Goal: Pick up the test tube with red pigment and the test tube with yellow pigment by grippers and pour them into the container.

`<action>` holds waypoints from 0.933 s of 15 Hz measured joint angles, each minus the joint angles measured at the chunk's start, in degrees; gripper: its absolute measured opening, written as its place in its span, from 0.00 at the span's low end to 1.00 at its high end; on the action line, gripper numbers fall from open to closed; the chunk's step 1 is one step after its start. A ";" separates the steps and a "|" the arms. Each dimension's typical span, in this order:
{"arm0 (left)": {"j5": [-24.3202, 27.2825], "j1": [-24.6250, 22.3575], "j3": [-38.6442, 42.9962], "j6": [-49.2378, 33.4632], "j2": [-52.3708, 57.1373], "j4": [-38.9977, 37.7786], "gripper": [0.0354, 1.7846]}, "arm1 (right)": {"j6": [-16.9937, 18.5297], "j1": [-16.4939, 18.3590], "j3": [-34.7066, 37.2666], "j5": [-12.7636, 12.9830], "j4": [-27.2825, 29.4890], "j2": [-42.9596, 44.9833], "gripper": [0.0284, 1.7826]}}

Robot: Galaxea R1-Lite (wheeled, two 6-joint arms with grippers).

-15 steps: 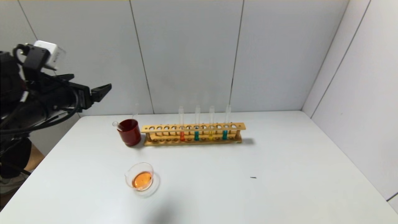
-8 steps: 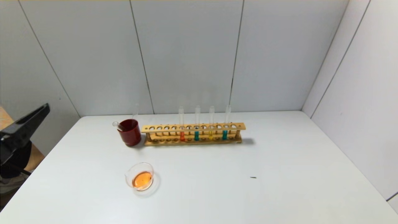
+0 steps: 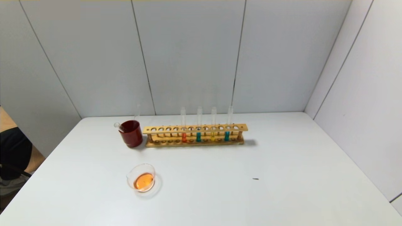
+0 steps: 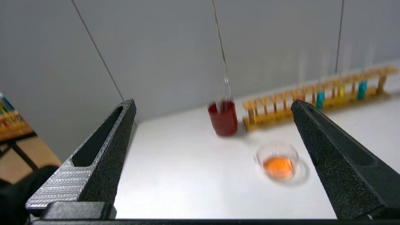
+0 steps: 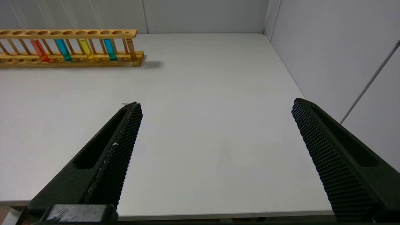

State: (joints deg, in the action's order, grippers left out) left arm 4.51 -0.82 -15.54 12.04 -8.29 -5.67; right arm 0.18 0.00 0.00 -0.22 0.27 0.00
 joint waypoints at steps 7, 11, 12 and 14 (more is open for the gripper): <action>-1.34 0.40 14.73 -1.35 8.08 6.16 0.98 | -0.02 0.00 0.00 0.00 0.00 0.00 0.98; -2.89 0.40 15.49 -6.27 8.40 6.11 0.98 | 0.00 0.00 0.00 -0.02 0.00 0.00 0.98; -3.04 0.40 15.52 -6.62 8.42 6.08 0.98 | 0.00 0.00 0.00 0.00 0.00 0.00 0.98; -3.15 0.40 15.54 -6.86 8.42 6.08 0.98 | 0.00 0.00 0.00 -0.02 0.00 0.00 0.98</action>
State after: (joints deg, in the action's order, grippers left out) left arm 1.37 -0.41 0.00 5.18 0.13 0.41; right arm 0.18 0.00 0.00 -0.24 0.27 0.00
